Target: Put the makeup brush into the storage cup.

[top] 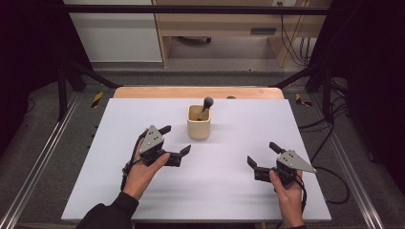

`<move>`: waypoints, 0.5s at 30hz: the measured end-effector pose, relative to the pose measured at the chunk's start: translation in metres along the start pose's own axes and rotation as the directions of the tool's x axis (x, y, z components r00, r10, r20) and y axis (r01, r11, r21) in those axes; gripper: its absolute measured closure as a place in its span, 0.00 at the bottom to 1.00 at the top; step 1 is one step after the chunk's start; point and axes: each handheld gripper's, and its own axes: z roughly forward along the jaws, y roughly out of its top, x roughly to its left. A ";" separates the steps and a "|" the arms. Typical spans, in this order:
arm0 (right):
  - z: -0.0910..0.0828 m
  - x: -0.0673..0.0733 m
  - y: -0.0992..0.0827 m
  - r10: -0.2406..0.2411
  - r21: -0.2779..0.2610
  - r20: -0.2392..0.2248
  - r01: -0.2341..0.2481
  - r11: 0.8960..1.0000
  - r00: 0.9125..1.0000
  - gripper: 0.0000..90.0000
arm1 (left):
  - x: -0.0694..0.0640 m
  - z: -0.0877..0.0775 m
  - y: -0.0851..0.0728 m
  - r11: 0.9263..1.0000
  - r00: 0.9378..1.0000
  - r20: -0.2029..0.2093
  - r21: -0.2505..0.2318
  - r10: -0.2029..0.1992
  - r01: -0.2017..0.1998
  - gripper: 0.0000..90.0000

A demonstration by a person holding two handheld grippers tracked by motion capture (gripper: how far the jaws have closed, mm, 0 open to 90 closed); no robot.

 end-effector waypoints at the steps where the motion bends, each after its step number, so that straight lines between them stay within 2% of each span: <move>1: 0.000 0.001 0.001 0.001 0.002 -0.004 -0.001 1.000 1.000 0.03 | 0.002 -0.003 -0.001 1.000 1.000 -0.003 -0.001 -0.002 0.002 0.02; 10: -0.001 -0.002 0.008 -0.012 0.048 -0.009 0.013 0.999 1.000 0.04 | 0.017 -0.031 -0.010 1.000 0.999 -0.036 -0.011 -0.001 0.001 0.02; 15: -0.006 -0.005 0.015 -0.010 0.048 -0.002 0.010 0.999 1.000 0.04 | 0.027 -0.048 -0.016 1.000 0.999 -0.055 -0.018 -0.001 0.000 0.02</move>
